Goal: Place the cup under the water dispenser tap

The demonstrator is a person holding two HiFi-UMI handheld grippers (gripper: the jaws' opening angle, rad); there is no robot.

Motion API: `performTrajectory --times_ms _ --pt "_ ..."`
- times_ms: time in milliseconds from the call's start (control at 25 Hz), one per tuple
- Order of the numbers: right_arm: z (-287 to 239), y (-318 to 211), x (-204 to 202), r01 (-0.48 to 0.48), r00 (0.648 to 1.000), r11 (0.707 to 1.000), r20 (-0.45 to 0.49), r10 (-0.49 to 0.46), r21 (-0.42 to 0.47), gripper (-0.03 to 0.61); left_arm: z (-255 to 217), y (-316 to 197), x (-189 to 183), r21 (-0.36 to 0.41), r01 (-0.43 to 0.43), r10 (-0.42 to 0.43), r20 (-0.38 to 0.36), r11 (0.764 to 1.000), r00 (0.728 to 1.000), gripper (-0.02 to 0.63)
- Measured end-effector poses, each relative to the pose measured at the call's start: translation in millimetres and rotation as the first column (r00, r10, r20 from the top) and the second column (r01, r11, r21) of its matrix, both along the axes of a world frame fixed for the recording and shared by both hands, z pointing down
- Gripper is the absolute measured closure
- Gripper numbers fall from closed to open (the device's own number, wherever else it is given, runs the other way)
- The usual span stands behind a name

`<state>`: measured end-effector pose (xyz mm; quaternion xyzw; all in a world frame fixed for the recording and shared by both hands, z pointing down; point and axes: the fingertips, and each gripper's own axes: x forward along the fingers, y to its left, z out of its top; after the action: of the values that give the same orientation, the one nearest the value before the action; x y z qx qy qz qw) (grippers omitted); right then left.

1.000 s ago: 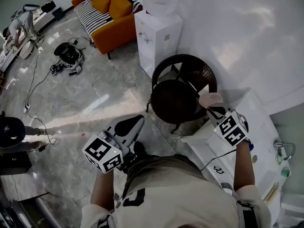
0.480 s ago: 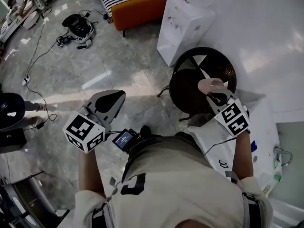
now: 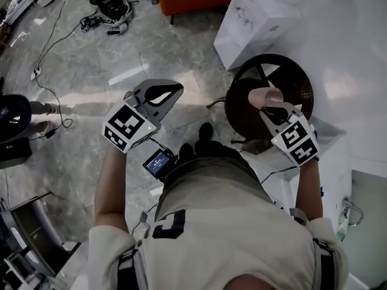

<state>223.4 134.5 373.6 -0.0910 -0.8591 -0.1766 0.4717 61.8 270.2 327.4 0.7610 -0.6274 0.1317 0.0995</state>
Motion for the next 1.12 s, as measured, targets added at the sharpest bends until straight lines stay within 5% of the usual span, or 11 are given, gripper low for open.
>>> performTrajectory --times_ms 240,480,640,1120 --pt "6 -43 -44 0.054 0.998 0.998 0.033 -0.053 -0.024 0.541 56 -91 -20 -0.138 0.004 0.015 0.140 0.990 0.990 0.556" --pt "5 -98 -69 0.083 0.995 0.996 0.055 -0.080 -0.041 0.541 55 -156 -67 -0.104 0.086 -0.057 0.256 0.991 0.965 0.557" --pt "5 -117 -71 0.070 0.996 0.996 0.061 -0.067 -0.060 0.541 85 -186 -119 -0.169 0.142 -0.080 0.330 0.975 0.940 0.557" --pt "23 -149 -142 -0.038 0.999 0.997 -0.005 0.038 -0.075 0.541 155 -189 -276 -0.291 0.219 -0.108 0.352 0.932 0.930 0.557"
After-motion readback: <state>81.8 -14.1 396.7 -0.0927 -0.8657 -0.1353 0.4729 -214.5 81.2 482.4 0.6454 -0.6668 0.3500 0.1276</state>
